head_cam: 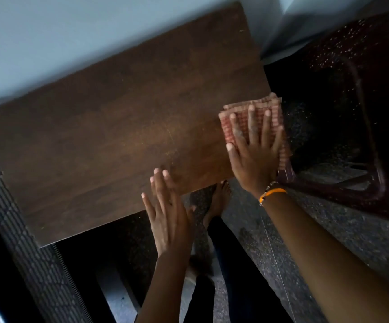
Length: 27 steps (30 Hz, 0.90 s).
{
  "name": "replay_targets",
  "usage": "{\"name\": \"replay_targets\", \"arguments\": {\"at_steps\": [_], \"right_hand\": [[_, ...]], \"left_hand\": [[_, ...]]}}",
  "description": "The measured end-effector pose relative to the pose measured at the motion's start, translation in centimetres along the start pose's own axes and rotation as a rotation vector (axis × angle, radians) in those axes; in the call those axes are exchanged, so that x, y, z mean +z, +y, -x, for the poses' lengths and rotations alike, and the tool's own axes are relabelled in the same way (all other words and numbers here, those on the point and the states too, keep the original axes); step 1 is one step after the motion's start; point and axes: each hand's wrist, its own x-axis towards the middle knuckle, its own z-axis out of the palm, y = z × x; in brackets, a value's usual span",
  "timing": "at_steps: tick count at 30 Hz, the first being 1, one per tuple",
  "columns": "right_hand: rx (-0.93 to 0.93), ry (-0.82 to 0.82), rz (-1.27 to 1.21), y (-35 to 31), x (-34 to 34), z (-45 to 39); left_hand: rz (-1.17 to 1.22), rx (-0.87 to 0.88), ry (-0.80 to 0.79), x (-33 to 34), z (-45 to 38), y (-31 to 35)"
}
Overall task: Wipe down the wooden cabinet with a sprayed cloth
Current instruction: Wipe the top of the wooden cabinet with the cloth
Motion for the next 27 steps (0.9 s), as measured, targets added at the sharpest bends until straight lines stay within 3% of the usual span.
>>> {"name": "replay_targets", "arguments": {"at_steps": [9, 16, 18, 23, 27], "right_hand": [[-0.376, -0.052, -0.108, -14.6, 2.9, 3.9], [-0.668, -0.059, 0.021, -14.1, 3.5, 8.3], [-0.623, -0.034, 0.076, -12.2, 3.6, 8.5], [-0.163, 0.018, 0.083, -10.3, 3.7, 10.1], [-0.092, 0.008, 0.049, -12.7, 3.9, 11.2]], "left_hand": [[0.180, -0.300, -0.082, 2.5, 4.3, -5.7], [0.195, -0.336, -0.084, 3.8, 8.0, -11.3], [0.194, -0.333, -0.084, 3.8, 8.6, -12.9], [0.263, -0.374, -0.023, 4.4, 9.1, -16.8], [0.378, -0.422, 0.050, 5.5, 8.7, -20.1]]}}
